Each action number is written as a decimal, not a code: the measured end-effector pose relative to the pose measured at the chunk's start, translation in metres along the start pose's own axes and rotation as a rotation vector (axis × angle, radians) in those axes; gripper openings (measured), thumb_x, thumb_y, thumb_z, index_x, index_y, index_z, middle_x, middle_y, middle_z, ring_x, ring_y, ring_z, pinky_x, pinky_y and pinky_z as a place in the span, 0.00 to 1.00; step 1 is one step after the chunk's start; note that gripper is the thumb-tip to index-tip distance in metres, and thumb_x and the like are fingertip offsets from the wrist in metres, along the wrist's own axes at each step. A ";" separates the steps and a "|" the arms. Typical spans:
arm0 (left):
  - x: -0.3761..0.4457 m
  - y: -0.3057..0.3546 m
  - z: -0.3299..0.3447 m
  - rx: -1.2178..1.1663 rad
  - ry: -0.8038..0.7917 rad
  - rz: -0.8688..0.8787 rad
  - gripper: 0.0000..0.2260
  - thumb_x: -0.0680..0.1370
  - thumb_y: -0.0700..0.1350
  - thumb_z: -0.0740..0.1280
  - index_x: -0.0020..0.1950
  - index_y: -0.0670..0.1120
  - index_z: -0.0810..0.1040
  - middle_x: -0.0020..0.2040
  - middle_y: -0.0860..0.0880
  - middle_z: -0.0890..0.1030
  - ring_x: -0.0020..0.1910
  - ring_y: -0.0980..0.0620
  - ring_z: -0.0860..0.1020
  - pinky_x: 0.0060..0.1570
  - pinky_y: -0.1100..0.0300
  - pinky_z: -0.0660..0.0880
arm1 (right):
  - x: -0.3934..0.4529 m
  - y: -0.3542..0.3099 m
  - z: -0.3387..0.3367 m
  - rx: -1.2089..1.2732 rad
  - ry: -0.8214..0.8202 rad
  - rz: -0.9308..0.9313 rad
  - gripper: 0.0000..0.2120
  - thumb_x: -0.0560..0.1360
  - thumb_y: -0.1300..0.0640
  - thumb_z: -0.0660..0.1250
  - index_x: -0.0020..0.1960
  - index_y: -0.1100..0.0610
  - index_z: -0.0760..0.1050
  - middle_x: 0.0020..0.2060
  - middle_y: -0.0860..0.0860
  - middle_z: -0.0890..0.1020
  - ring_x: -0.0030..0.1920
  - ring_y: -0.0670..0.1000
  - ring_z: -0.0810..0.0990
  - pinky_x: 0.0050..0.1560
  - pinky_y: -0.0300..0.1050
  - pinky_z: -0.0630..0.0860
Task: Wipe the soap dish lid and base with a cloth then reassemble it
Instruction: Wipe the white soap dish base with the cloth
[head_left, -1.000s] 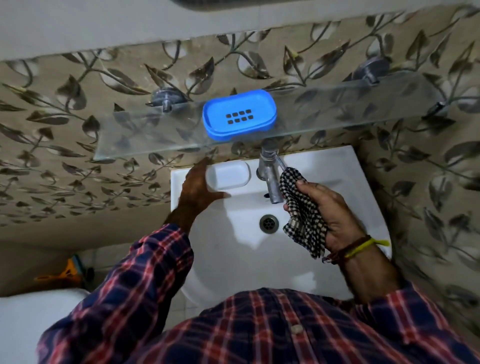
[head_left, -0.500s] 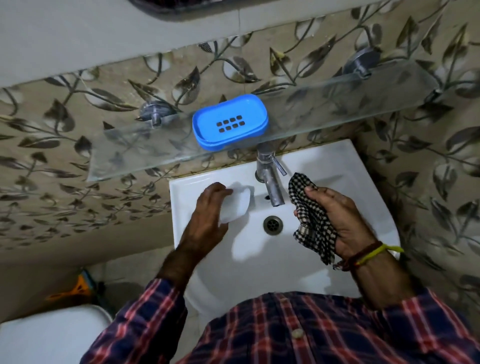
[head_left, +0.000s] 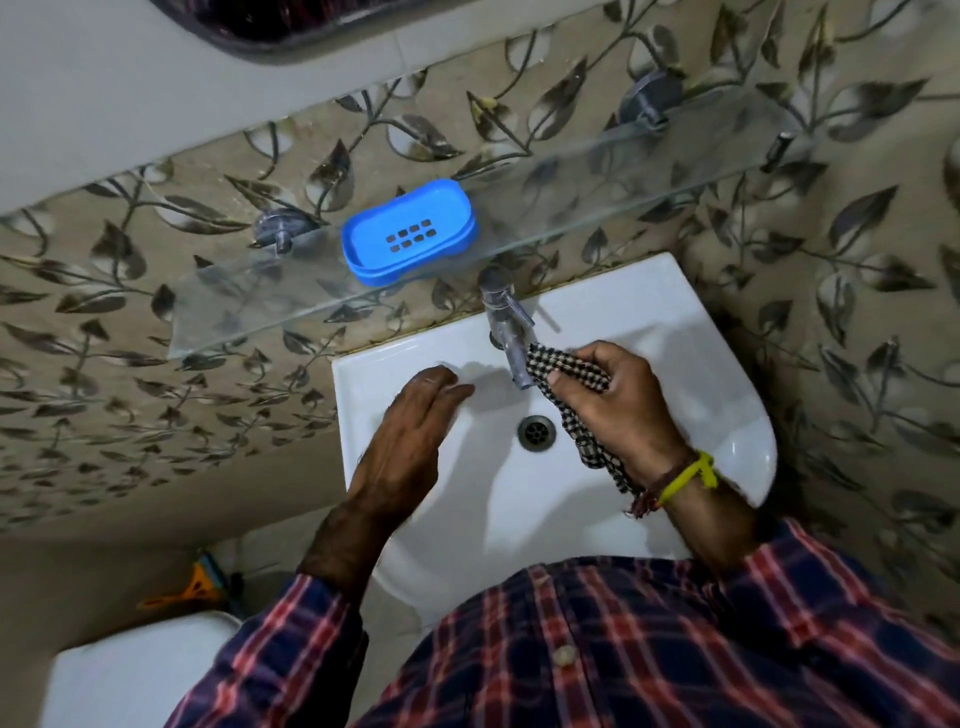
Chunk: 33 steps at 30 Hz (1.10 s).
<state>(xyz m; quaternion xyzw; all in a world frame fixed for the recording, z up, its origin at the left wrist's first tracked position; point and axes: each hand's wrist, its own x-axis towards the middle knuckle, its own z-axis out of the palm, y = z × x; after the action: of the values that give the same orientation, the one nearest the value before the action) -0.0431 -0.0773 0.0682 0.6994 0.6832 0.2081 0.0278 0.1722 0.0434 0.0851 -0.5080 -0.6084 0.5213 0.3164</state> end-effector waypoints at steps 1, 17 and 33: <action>-0.001 0.005 0.000 -0.028 -0.008 -0.015 0.35 0.65 0.21 0.61 0.71 0.40 0.74 0.71 0.38 0.72 0.73 0.42 0.68 0.75 0.52 0.63 | -0.001 0.001 -0.001 -0.037 -0.014 -0.035 0.08 0.71 0.54 0.76 0.45 0.55 0.79 0.36 0.47 0.85 0.38 0.47 0.83 0.42 0.47 0.81; 0.012 0.073 0.005 -1.570 0.168 -0.758 0.21 0.81 0.47 0.61 0.75 0.49 0.71 0.68 0.49 0.80 0.64 0.48 0.79 0.60 0.54 0.78 | -0.015 -0.040 0.008 0.192 -0.243 0.017 0.09 0.68 0.54 0.79 0.47 0.55 0.85 0.38 0.53 0.88 0.33 0.47 0.83 0.35 0.44 0.81; 0.027 0.094 0.008 -1.665 0.055 -0.877 0.30 0.80 0.66 0.53 0.73 0.49 0.74 0.70 0.44 0.79 0.70 0.46 0.76 0.70 0.46 0.72 | -0.025 -0.077 0.042 0.336 -0.105 0.288 0.04 0.71 0.64 0.75 0.45 0.58 0.86 0.42 0.56 0.88 0.46 0.57 0.87 0.54 0.55 0.83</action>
<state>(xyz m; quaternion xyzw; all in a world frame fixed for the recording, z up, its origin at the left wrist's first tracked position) 0.0481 -0.0550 0.0984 0.1297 0.5176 0.6169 0.5786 0.1187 0.0112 0.1514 -0.5017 -0.4498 0.6808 0.2870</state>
